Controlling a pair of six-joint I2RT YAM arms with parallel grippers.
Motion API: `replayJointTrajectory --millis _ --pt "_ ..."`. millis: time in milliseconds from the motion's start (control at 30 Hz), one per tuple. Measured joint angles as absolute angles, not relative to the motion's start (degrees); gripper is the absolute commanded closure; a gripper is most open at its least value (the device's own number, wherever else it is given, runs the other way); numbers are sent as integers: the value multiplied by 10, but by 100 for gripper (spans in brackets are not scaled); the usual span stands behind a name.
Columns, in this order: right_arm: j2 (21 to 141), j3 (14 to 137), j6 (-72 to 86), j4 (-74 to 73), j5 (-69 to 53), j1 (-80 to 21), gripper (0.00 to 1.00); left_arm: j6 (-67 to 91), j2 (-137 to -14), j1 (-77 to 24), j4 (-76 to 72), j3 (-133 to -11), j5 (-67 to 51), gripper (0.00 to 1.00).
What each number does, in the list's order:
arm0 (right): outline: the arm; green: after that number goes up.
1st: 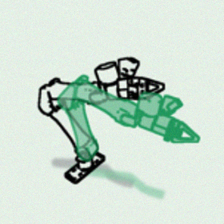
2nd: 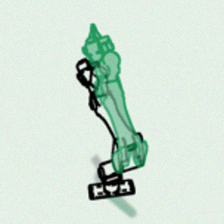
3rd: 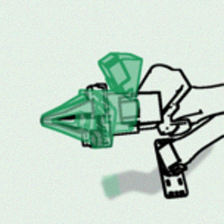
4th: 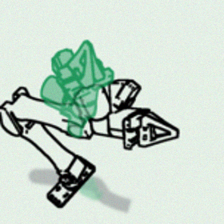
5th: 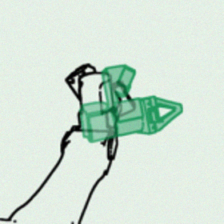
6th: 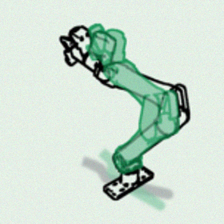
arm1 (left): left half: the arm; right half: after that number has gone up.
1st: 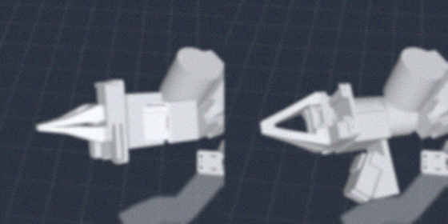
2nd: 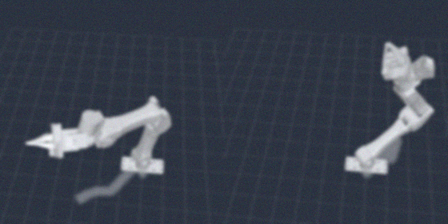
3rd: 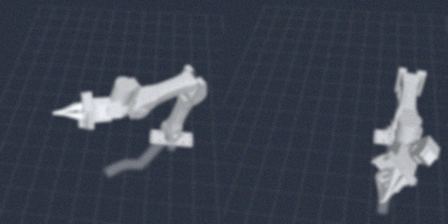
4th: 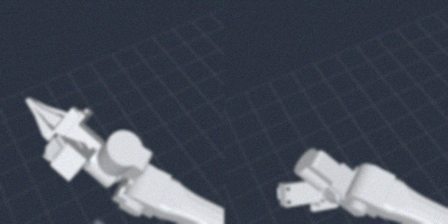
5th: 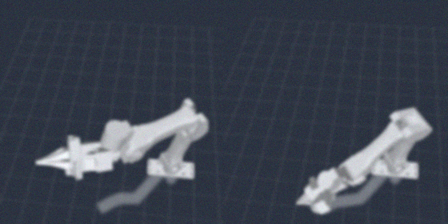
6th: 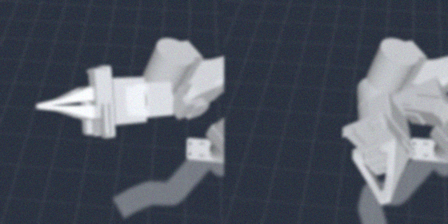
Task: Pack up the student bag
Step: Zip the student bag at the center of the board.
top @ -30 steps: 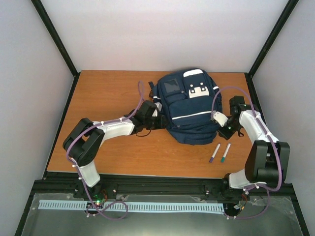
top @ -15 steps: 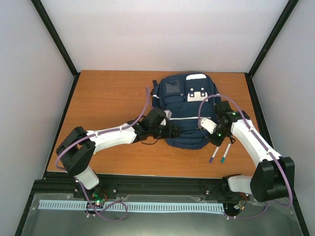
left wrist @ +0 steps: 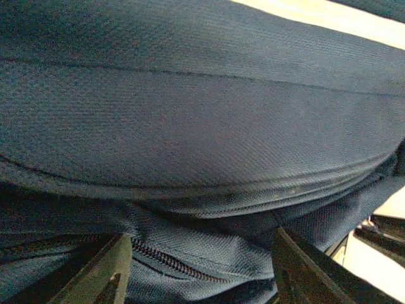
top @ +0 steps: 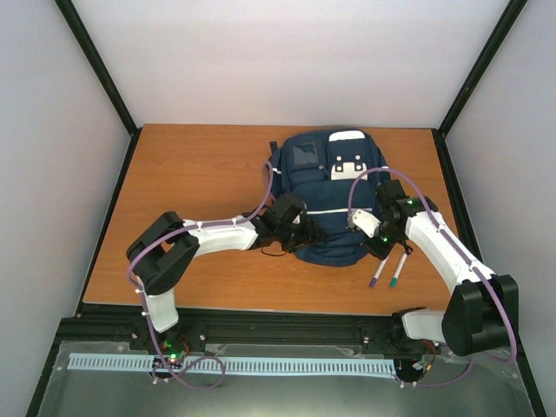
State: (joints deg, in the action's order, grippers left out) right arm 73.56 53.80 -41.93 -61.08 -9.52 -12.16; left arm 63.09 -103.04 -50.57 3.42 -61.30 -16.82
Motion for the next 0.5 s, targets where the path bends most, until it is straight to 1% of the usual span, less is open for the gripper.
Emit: replayJointTrajectory --millis 67,100,133,200,267,367,500 --pt "736 534 -419 -608 -94 -122 97 637 -1045 -506 36 -622 -173 46" --pt "736 533 -419 -607 -94 -122 97 639 -1050 -506 37 -626 -176 46" --pt "735 532 -419 -606 -94 -121 97 639 -1052 -507 38 -628 -178 44" --pt "736 531 -418 -606 -94 -122 97 639 -1054 -508 44 -634 -182 35" --pt "735 531 -415 -606 -94 -121 97 638 -1056 -509 49 -644 -190 30" --pt "736 531 -411 -606 -94 -121 97 641 -1055 -514 57 -655 -195 27" --pt "736 531 -409 -606 -96 -122 97 648 -1041 -529 65 -655 -195 27"
